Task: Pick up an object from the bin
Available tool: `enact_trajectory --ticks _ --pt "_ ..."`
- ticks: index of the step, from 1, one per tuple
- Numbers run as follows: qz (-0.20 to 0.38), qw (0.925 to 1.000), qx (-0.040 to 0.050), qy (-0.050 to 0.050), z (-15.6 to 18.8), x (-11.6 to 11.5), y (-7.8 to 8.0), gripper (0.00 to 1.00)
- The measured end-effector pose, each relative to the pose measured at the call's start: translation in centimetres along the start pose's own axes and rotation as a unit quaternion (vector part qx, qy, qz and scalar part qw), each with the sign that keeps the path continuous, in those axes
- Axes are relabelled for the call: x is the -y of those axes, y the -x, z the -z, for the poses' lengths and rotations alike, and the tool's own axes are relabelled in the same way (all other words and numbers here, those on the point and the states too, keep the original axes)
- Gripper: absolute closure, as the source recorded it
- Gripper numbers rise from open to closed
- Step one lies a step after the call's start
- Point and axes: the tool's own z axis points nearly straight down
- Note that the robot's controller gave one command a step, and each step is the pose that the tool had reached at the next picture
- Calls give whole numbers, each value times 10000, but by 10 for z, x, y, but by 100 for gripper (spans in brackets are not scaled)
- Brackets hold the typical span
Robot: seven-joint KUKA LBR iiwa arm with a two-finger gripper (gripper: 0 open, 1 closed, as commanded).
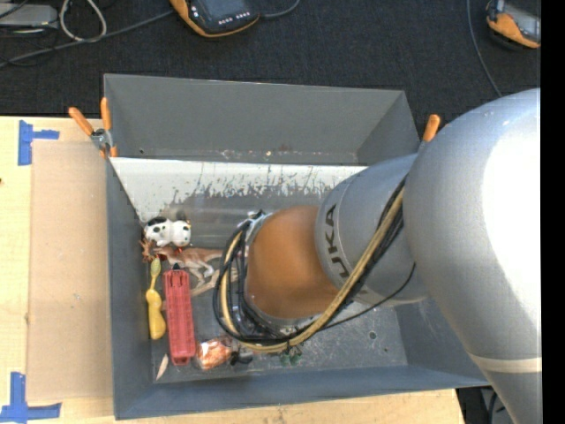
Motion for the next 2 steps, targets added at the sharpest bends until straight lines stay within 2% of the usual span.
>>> enact_trajectory --ticks 2 --pt "145 9999 -58 -7 171 3 -7 100"
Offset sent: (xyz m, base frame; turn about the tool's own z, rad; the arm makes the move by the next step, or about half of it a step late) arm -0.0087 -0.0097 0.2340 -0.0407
